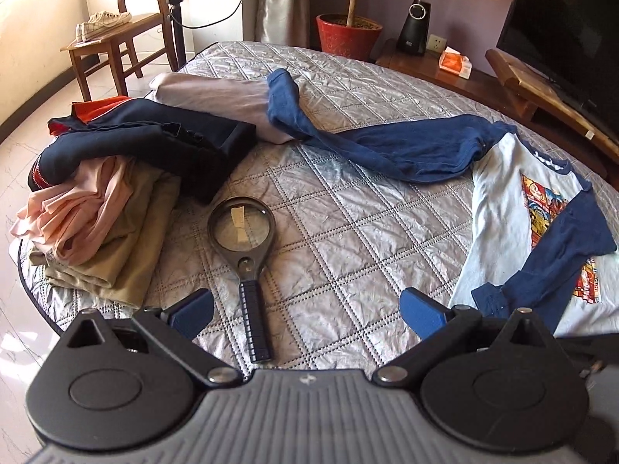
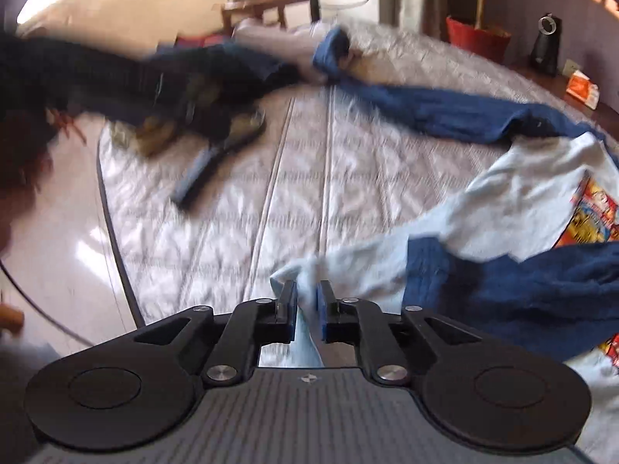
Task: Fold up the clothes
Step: 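Grasp the outstretched navy sleeve cuff with the right tool and lift it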
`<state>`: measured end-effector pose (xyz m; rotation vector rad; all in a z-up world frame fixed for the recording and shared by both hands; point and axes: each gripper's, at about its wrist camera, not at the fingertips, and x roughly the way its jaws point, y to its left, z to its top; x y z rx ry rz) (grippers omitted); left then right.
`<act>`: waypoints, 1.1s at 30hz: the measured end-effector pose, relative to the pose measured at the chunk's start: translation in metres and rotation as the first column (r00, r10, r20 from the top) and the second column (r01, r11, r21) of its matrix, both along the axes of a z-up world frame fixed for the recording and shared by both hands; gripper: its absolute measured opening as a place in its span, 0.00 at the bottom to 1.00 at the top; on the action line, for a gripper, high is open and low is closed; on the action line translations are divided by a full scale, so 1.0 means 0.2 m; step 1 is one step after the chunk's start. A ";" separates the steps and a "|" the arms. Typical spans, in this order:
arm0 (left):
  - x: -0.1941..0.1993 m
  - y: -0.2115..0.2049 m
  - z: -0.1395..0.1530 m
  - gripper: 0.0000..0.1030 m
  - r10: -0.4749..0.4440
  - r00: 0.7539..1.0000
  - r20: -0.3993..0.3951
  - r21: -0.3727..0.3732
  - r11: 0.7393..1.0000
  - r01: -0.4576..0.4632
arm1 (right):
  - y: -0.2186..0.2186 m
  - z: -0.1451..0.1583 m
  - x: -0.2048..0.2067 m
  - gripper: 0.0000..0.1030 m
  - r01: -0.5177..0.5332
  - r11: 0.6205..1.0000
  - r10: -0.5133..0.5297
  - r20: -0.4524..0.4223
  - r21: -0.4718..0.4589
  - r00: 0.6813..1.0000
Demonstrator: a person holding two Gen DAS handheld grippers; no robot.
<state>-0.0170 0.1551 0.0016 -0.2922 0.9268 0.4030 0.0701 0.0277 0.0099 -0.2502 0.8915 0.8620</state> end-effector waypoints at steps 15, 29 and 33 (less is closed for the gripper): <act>-0.13 0.15 -0.02 0.99 0.056 0.998 0.000 -0.035 0.998 -0.056 | 0.77 0.17 1.11 0.58 0.023 0.964 0.015 -0.141 0.265 0.990; -0.16 0.16 -0.12 0.99 0.022 0.999 -0.040 -0.073 0.997 -0.025 | 0.81 0.11 1.31 0.04 0.194 0.909 -0.165 -0.110 0.368 0.980; -0.15 0.15 -0.08 0.99 0.009 1.000 -0.008 -0.087 0.996 -0.010 | 0.39 0.55 1.17 0.04 0.297 0.847 -0.385 0.122 0.441 0.915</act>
